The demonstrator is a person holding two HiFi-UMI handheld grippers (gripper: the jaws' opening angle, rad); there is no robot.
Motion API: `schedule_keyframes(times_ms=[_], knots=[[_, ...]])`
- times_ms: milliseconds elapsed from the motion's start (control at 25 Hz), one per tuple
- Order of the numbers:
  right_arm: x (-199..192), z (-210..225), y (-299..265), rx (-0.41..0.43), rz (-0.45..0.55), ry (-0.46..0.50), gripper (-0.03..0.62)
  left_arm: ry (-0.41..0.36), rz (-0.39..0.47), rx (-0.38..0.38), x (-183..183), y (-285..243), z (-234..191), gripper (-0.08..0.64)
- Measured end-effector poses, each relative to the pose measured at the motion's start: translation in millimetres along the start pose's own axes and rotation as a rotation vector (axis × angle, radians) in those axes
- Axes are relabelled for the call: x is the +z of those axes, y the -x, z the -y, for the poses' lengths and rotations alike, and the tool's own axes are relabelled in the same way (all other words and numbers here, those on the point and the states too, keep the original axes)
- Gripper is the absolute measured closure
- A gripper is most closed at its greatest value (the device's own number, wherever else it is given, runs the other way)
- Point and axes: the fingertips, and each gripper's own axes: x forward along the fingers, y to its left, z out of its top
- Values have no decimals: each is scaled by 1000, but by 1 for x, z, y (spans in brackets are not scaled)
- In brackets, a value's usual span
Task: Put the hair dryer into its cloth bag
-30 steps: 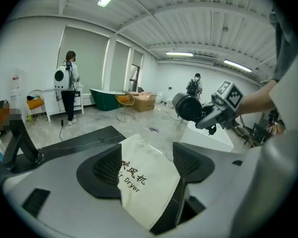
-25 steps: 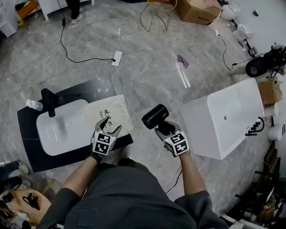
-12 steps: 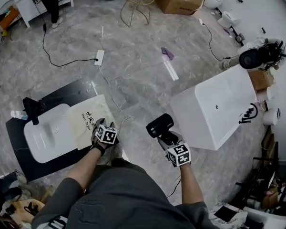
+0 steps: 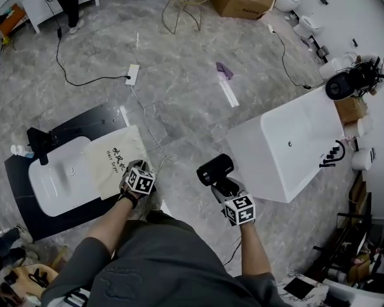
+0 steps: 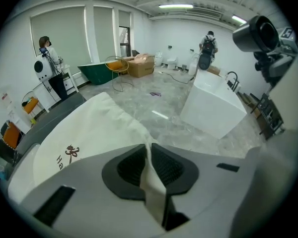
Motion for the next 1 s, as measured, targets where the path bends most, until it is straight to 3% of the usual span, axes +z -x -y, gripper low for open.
schedule_keyframes(times_ms=[160, 680, 1000], knots=[[9, -1, -3, 9, 7, 15, 351, 19, 25, -16, 2, 5, -1, 549], [12, -5, -30, 58, -53, 108, 351, 108, 186, -38, 14, 69, -18, 551], [38, -23, -71, 130, -87, 215, 351, 129, 218, -27, 14, 92, -26, 551]])
